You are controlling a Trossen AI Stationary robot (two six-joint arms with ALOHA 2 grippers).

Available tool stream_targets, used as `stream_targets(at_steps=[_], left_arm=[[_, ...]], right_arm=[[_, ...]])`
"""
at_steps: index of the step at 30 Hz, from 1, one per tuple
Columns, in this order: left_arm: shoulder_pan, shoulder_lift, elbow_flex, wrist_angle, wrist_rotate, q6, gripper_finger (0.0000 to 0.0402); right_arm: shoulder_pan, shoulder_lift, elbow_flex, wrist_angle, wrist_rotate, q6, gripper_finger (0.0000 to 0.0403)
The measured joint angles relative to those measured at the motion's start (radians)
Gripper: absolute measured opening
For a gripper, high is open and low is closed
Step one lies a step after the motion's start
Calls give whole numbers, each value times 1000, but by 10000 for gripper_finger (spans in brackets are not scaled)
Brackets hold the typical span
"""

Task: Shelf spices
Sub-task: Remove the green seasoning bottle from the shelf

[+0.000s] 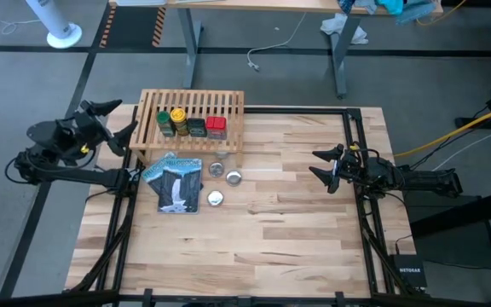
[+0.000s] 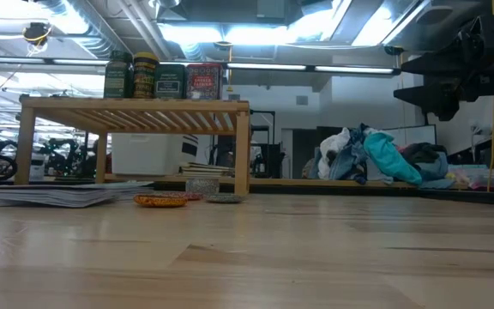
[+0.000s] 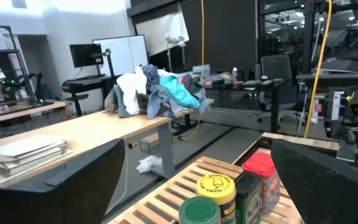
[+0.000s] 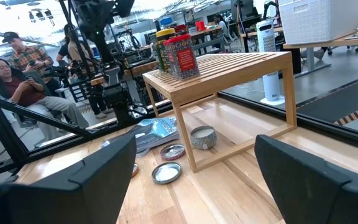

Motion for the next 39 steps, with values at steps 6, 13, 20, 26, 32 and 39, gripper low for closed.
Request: stream_targets(at_steps=[6, 13, 20, 26, 32, 39], left_arm=[[0, 56, 83, 5, 0, 28, 400], [-1, 79, 136, -53, -20, 68, 400], [-1, 74, 176, -147, -64, 36, 400], [-50, 75, 161, -143, -16, -7, 400], [-96, 94, 106, -116, 188, -59, 400], [-114, 167, 105, -31, 390, -70, 400]], right_arm=[[0, 0, 0, 0, 0, 0, 335], [0, 0, 0, 0, 0, 0, 335], [0, 0, 0, 0, 0, 0, 335], [0, 0, 0, 0, 0, 0, 335], [0, 0, 0, 0, 0, 0, 335], [0, 0, 0, 0, 0, 0, 335]])
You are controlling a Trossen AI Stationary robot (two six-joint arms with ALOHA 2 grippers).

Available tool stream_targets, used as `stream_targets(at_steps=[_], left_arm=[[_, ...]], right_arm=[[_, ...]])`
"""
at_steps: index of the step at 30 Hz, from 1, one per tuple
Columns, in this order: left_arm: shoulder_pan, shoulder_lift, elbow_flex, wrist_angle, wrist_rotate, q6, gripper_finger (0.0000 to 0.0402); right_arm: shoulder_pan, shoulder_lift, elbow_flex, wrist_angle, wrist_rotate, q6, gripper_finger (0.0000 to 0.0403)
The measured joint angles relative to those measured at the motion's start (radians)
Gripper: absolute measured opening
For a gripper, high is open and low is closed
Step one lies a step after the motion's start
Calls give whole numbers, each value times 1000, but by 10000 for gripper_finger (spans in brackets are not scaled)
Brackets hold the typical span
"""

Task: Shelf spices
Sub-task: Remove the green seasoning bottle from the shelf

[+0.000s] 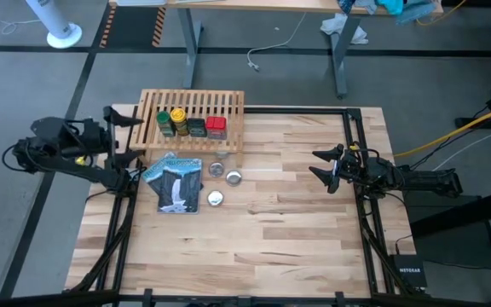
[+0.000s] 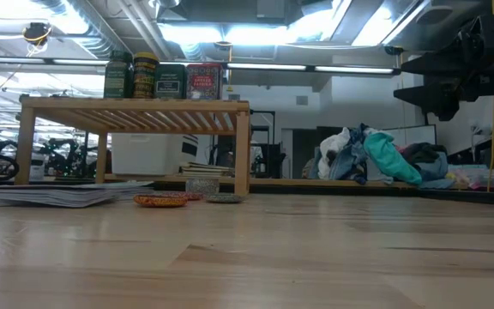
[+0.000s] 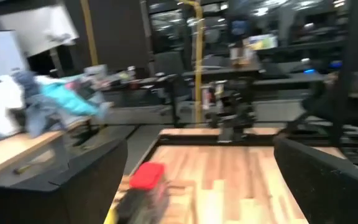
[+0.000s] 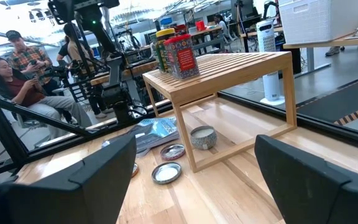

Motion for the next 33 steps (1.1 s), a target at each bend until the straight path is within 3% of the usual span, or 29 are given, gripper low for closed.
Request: stream_targets(at_steps=[5, 11, 16, 23, 33], left_arm=[[3, 101, 0, 114, 72, 38, 400], [51, 174, 12, 211, 84, 122, 400], [199, 179, 31, 219, 88, 137, 400], [432, 179, 35, 200, 219, 126, 400], [702, 200, 36, 115, 266, 60, 400]], right_arm=[[0, 0, 0, 0, 0, 0, 335], [0, 0, 0, 0, 0, 0, 335], [0, 0, 0, 0, 0, 0, 335], [0, 0, 0, 0, 0, 0, 335], [0, 0, 0, 0, 0, 0, 335]])
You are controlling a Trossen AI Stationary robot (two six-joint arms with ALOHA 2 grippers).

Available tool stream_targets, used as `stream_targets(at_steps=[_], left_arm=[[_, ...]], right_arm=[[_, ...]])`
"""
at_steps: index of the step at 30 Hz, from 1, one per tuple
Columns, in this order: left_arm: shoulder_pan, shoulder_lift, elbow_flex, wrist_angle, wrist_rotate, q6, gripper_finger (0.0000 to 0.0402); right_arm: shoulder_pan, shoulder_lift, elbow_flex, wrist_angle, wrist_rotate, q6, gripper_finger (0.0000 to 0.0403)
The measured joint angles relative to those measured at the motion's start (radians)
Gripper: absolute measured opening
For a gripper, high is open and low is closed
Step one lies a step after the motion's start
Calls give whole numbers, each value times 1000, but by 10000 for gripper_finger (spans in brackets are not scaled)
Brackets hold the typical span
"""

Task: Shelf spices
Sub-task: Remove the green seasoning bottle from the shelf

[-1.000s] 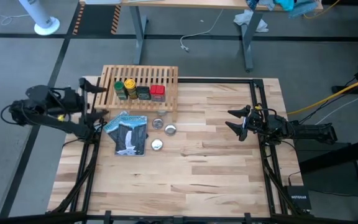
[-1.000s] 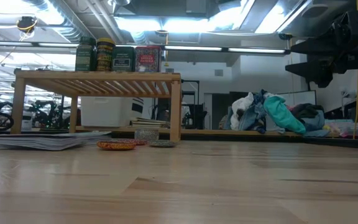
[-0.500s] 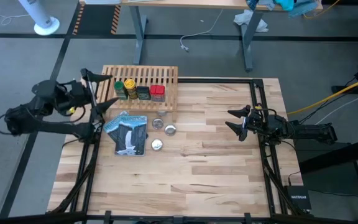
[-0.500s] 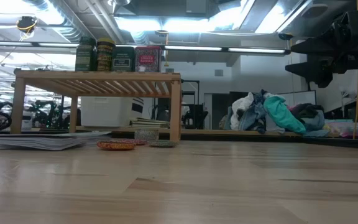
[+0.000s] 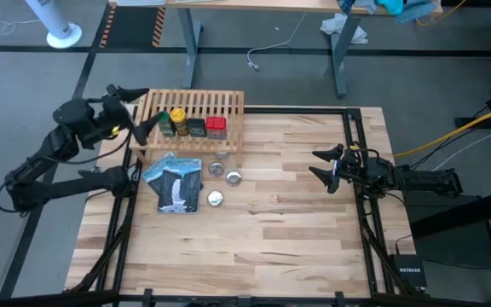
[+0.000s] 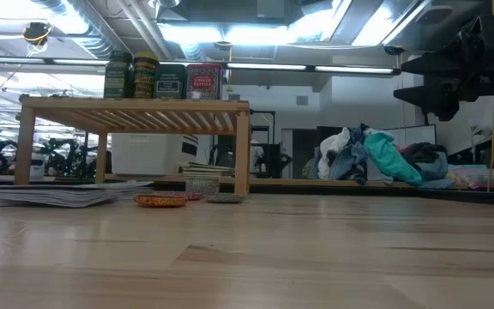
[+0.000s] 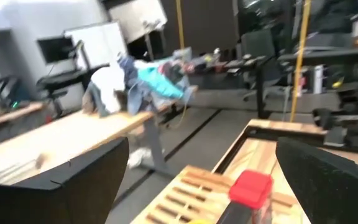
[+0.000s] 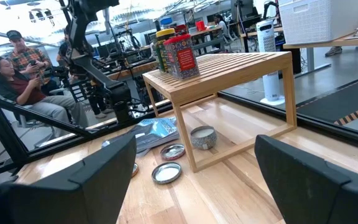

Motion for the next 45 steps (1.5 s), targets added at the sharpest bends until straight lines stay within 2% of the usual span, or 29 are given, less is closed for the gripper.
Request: stream_targets(at_steps=[10, 21, 31, 38, 45], left_arm=[[146, 12, -5, -197, 6, -100, 400], [172, 11, -6, -405, 24, -140, 400], [172, 10, -177, -277, 39, -149, 400], [206, 9, -235, -250, 60, -160, 400], [263, 10, -319, -119, 132, -150, 400]], right_arm=[[0, 0, 0, 0, 0, 0, 335], [0, 0, 0, 0, 0, 0, 335], [0, 0, 0, 0, 0, 0, 335], [0, 0, 0, 0, 0, 0, 335], [0, 0, 0, 0, 0, 0, 335]])
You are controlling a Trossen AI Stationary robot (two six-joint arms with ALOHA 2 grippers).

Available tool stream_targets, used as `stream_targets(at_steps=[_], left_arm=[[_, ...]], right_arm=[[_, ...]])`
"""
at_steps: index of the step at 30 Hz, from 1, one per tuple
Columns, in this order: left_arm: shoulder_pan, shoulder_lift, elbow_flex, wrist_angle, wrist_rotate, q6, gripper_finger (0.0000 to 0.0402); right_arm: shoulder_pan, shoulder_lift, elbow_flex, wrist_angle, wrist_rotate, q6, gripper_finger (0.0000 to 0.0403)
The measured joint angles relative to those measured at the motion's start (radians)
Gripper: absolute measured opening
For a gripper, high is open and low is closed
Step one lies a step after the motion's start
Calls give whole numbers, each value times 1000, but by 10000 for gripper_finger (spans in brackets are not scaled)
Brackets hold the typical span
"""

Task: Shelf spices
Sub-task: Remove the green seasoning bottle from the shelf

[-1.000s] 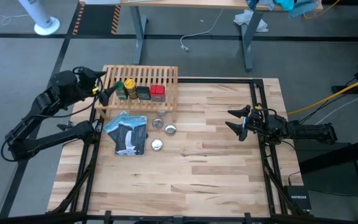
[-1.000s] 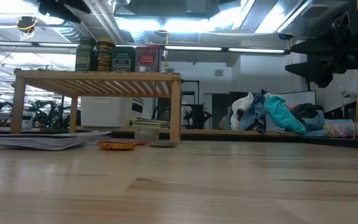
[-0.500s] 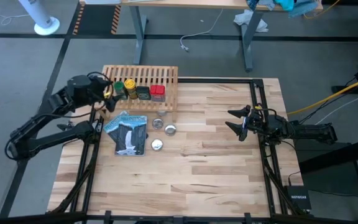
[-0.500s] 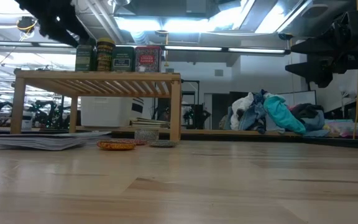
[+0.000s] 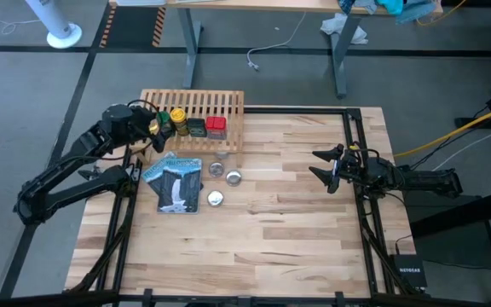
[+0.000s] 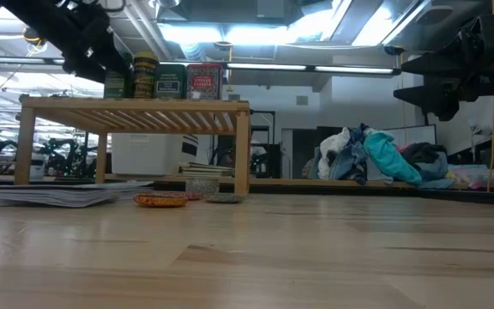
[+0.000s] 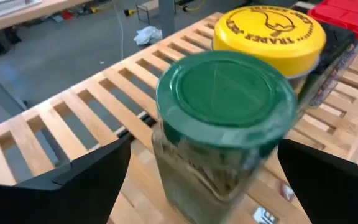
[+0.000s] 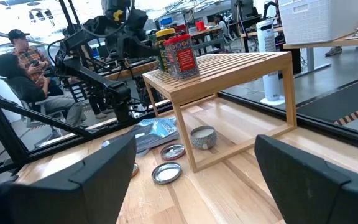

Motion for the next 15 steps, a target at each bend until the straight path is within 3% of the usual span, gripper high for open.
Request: stream_targets(at_steps=[8, 15], left_arm=[[43, 2, -14, 22, 22, -13, 394], [43, 2, -14, 19, 35, -34, 337]], right_arm=[[0, 0, 0, 0, 0, 0, 335], [0, 0, 0, 0, 0, 0, 335]])
